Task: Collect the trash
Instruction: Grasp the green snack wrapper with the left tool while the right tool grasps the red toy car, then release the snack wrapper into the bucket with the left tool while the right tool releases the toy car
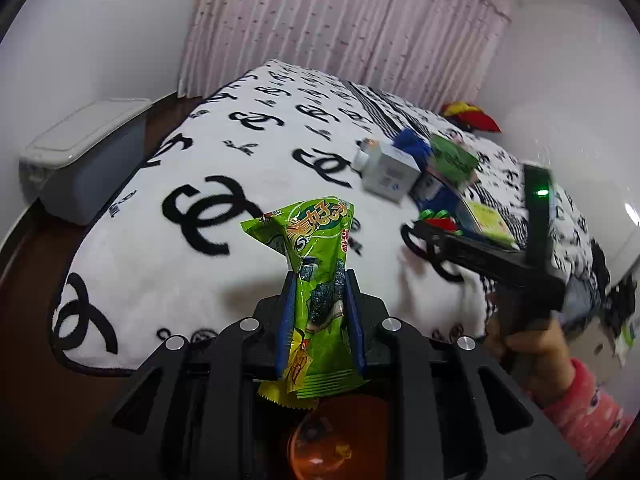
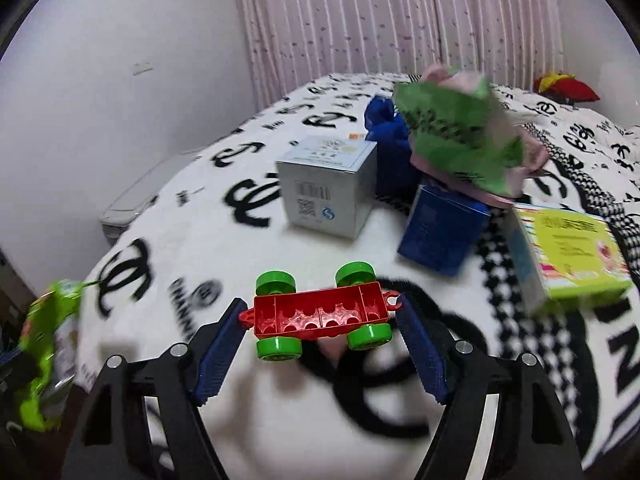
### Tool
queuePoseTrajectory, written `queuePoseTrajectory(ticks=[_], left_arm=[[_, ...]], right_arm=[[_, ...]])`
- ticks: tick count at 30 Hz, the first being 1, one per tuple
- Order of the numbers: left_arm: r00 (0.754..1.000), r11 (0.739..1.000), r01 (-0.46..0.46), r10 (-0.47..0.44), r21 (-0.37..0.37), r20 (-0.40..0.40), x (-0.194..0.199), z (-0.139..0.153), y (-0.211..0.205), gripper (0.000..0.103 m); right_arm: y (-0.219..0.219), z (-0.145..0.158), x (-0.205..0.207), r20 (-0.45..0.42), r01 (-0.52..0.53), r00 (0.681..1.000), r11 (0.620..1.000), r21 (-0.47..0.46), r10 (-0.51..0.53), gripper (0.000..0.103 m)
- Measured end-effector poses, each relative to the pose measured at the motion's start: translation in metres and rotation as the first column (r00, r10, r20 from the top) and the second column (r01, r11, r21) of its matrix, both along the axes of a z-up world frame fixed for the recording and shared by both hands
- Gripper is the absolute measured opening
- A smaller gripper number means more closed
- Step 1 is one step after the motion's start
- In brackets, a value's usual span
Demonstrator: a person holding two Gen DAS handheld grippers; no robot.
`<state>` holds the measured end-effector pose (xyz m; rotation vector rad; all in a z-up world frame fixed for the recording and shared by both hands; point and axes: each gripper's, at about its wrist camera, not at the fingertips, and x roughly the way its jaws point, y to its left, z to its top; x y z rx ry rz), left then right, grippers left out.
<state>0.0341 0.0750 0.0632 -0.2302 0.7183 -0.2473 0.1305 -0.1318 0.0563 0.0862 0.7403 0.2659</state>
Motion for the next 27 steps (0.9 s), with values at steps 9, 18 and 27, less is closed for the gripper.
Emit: queuePoseTrajectory(ticks=[9, 18, 27], left_arm=[[0.979, 0.981, 0.182, -0.175, 0.063, -0.106, -0.048, -0.026, -0.034, 0.023], [0.911, 0.954, 0.295, -0.262, 0.059, -0.319, -0.072, -0.101, -0.074, 0.023], [0.753, 0.935, 0.354, -0.265, 0.031, -0.602, -0.065, -0.202, -0.101, 0.023]], right_arm=[[-0.028, 0.006, -0.106, -0.007, -0.086, 0.996, 0.996, -0.017, 0.086, 0.075], [-0.045, -0.060, -0.172, -0.186, -0.088, 0.979, 0.996, -0.012, 0.085, 0.075], [-0.050, -0.138, -0.180, -0.388, -0.065, 0.920, 0.998, -0.004, 0.058, 0.075]])
